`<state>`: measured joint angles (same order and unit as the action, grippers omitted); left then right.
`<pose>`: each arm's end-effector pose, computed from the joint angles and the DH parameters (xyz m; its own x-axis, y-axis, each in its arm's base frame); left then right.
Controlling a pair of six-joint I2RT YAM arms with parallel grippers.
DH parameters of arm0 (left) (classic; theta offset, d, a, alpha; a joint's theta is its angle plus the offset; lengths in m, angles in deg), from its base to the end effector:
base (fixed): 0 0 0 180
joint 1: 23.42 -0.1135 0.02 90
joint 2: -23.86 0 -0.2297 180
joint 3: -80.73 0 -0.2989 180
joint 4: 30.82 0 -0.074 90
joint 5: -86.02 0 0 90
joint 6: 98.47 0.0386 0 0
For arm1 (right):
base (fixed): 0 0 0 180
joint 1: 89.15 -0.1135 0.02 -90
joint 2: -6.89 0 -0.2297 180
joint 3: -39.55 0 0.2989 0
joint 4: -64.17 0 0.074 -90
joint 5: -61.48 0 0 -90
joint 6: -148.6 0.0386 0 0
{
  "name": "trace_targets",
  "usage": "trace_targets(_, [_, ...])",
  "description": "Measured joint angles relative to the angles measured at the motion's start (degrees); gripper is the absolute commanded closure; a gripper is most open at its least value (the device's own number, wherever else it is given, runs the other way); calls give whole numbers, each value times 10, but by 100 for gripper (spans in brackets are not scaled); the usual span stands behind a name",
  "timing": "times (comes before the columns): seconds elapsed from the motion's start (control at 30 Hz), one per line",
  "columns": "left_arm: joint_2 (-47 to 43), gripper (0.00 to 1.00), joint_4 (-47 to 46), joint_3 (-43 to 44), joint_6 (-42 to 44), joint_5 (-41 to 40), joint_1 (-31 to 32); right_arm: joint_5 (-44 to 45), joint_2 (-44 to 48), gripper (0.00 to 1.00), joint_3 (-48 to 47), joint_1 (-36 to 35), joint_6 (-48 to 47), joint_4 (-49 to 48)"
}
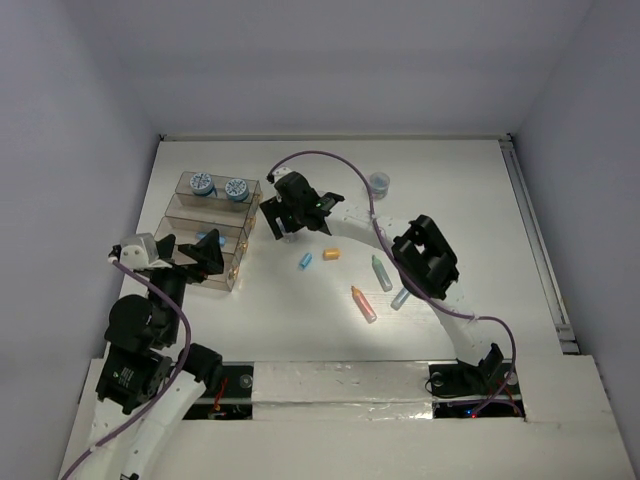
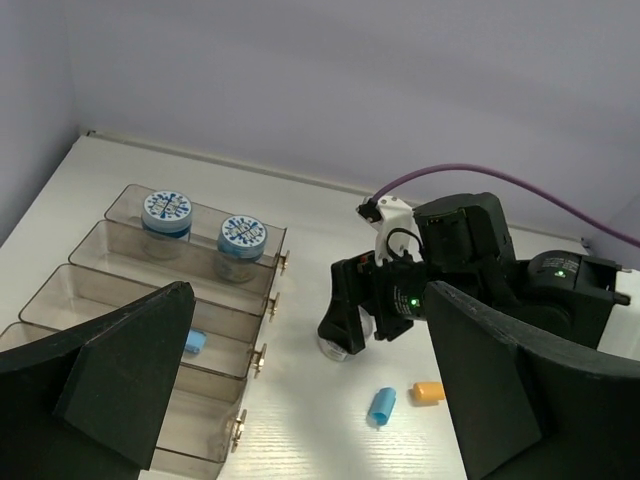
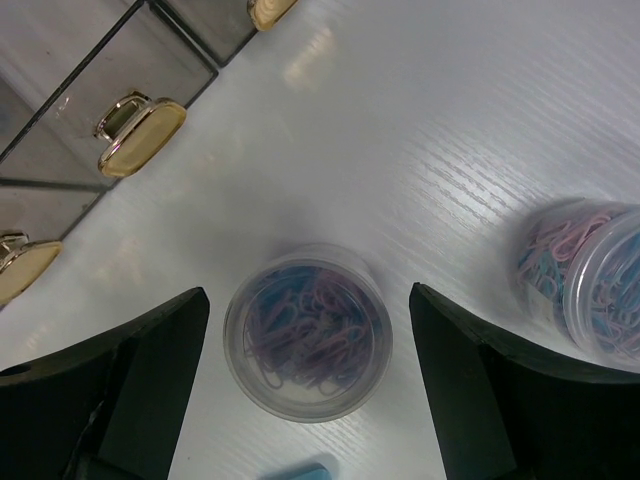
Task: Sort the stationery into containers
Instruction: Pick up the stationery from the center of the board.
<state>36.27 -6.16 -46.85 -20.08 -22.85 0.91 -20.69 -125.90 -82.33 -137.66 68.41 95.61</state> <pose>0.1247 -0.0427 0.3843 0.2150 -0.3062 -0.9274 0.1520 0.9485 -0.2779 0.3700 0.4104 0.1499 -0.5548 -0.3726 -0.7439 -0.5895 0.8070 0.0355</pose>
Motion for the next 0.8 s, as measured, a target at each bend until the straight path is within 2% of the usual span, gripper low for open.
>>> trace_targets(0.07, [7,1,0,0,1,0,-1,-3,0,18,0,0,-2,2])
trace_targets(0.1, [8,1,0,0,2,0,-2,-4,0,25,0,0,-2,3])
trace_targets(0.33, [9,1,-1,0,3,0,-8,-5,0,53,0,0,-8,6])
trace_targets(0.6, [7,1,-4,0,3,0,-8,-3,3,58,-5,0,-9,14])
trace_targets(0.8, [-2,1,-5,0,3,-1,-8,-34,3,58,-89,0,-8,26])
